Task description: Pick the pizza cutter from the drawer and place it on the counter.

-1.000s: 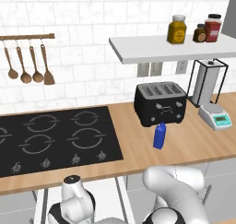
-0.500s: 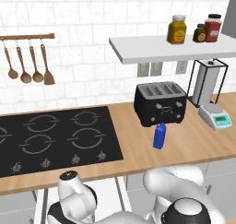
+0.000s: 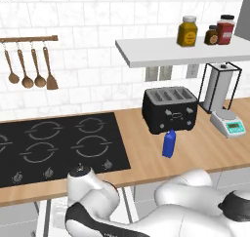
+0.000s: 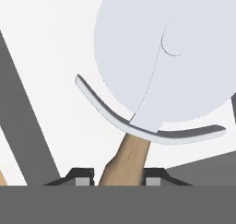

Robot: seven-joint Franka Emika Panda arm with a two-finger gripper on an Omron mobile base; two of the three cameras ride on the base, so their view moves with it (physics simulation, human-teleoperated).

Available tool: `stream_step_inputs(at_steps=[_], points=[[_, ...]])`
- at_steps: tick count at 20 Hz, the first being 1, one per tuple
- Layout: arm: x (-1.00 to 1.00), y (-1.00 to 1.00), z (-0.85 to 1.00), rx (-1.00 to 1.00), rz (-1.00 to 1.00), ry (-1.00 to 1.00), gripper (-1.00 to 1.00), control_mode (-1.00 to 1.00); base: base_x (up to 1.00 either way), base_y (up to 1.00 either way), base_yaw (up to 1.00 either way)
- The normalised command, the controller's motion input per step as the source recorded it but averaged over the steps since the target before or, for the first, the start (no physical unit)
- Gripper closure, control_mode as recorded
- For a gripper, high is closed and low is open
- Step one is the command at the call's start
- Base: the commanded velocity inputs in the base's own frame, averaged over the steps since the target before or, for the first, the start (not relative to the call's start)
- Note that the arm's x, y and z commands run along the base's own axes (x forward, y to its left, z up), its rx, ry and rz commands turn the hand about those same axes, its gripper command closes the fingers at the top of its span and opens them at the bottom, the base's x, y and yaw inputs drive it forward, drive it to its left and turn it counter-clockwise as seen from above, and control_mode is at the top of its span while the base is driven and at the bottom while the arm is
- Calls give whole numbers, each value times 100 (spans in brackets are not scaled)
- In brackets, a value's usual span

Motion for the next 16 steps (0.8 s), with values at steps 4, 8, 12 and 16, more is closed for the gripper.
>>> stream_step_inputs(at_steps=[4, 8, 12, 16], points=[[48, -66, 100, 3, 0, 0, 100, -100, 0, 0, 0], [55, -66, 100, 3, 0, 0, 100, -100, 0, 0, 0], [89, -78, 99, 1, 0, 0, 100, -100, 0, 0, 0], [100, -99, 51, 0, 0, 2, 100, -100, 0, 0, 0]])
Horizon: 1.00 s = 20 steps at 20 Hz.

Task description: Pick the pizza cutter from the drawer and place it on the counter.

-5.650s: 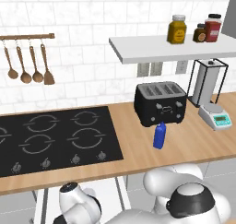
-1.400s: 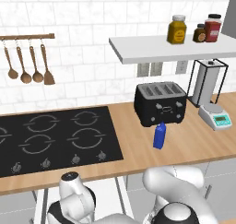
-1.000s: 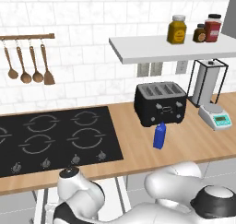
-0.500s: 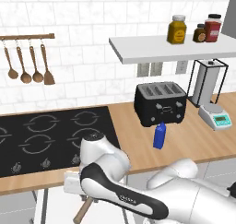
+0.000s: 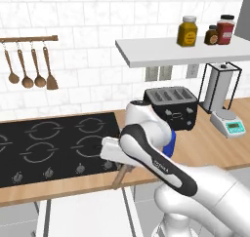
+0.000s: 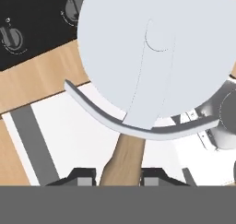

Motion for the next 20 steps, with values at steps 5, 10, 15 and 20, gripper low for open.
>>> stream_step_inputs(at_steps=[5, 10, 15, 20], points=[[100, -99, 33, 0, 0, 9, 100, -100, 0, 0, 0], [100, -54, 6, 0, 3, 17, 100, -100, 0, 0, 0], [100, 2, -24, -7, 17, 16, 100, -100, 0, 0, 0], [100, 9, -46, -19, 19, 8, 100, -100, 0, 0, 0]])
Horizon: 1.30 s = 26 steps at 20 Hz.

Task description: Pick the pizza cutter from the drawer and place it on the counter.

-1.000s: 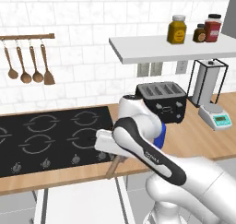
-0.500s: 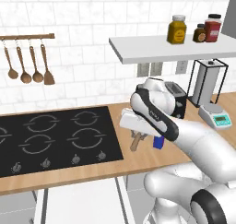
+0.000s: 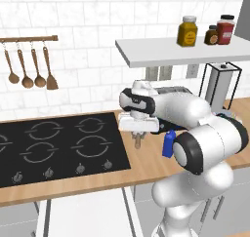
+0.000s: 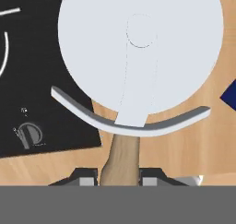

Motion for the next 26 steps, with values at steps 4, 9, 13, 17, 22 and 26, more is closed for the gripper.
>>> stream_step_inputs(at_steps=[4, 9, 13, 17, 22, 26], points=[[58, 0, -51, -20, 15, -1, 100, -100, 0, 0, 0], [4, 14, -69, -12, 3, -15, 100, -100, 0, 0, 0], [0, 0, -53, -2, 2, -13, 100, -100, 0, 0, 0], [0, 0, -42, 0, 0, -14, 100, -100, 0, 0, 0], [0, 0, -22, 0, 0, -10, 100, -100, 0, 0, 0], [0, -3, -19, 0, 0, -6, -100, -100, 0, 0, 0]])
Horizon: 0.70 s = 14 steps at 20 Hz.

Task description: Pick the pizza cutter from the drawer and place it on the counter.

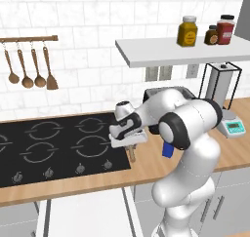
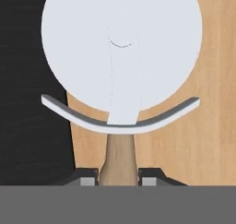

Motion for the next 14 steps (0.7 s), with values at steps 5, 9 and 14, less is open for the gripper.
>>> stream_step_inputs(at_steps=[5, 9, 14], points=[[0, -3, 0, 0, 0, 0, -100, -100, 0, 0, 0], [-1, 0, 21, 0, 0, -1, -100, -100, 0, 0, 0], [0, 24, 100, 0, 0, 0, -100, -100, 0, 0, 0]])
